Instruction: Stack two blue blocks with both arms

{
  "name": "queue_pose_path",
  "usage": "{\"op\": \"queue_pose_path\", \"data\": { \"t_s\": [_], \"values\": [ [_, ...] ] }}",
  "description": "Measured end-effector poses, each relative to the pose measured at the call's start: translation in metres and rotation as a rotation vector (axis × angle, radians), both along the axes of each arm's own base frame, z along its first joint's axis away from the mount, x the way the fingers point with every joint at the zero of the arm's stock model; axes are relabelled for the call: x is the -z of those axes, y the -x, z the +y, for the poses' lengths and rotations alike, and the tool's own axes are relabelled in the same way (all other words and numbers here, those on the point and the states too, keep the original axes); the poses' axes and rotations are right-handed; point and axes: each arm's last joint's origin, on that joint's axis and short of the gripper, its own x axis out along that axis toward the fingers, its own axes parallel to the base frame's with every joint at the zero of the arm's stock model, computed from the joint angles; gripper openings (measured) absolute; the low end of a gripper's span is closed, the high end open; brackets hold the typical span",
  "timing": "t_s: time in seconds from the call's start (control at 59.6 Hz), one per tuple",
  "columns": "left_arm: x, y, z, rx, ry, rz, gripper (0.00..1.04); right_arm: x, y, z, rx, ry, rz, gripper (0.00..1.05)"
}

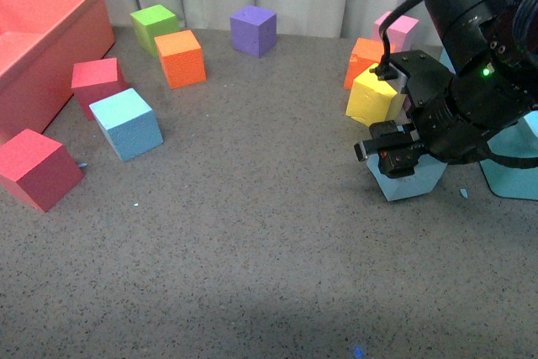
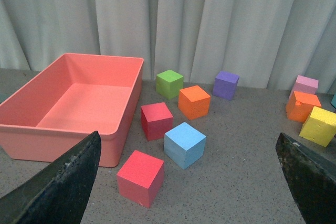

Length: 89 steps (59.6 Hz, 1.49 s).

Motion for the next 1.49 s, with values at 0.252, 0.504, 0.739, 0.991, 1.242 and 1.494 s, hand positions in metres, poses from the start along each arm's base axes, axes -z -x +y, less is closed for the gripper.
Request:
{"op": "queue_pose_path", "data": {
  "t_s": [0.252, 0.504, 0.739, 0.991, 1.242, 1.494],
  "values": [
    [0.0, 0.0, 0.0, 0.0, 0.0, 0.0, 0.98, -0.021, -0.003, 0.042, 0.037, -0.053, -0.013, 0.47],
    [0.0, 0.0, 0.0, 0.0, 0.0, 0.0, 0.98, -0.008, -0.02, 0.091, 0.071, -0.051, 0.035, 0.47],
    [0.0, 0.0, 0.0, 0.0, 0.0, 0.0, 0.98, -0.004, -0.036, 0.128, 0.102, -0.058, 0.057, 0.47],
    [0.0, 0.0, 0.0, 0.0, 0.0, 0.0, 0.98, 0.006, -0.044, 0.15, 0.117, -0.028, 0.093, 0.47],
    [0.0, 0.0, 0.0, 0.0, 0.0, 0.0, 0.98, 0.012, -0.044, 0.151, 0.124, -0.017, 0.103, 0.57],
    [0.0, 0.0, 0.0, 0.0, 0.0, 0.0, 0.98, -0.004, -0.038, 0.146, 0.143, -0.085, 0.053, 0.97]
  ]
}}
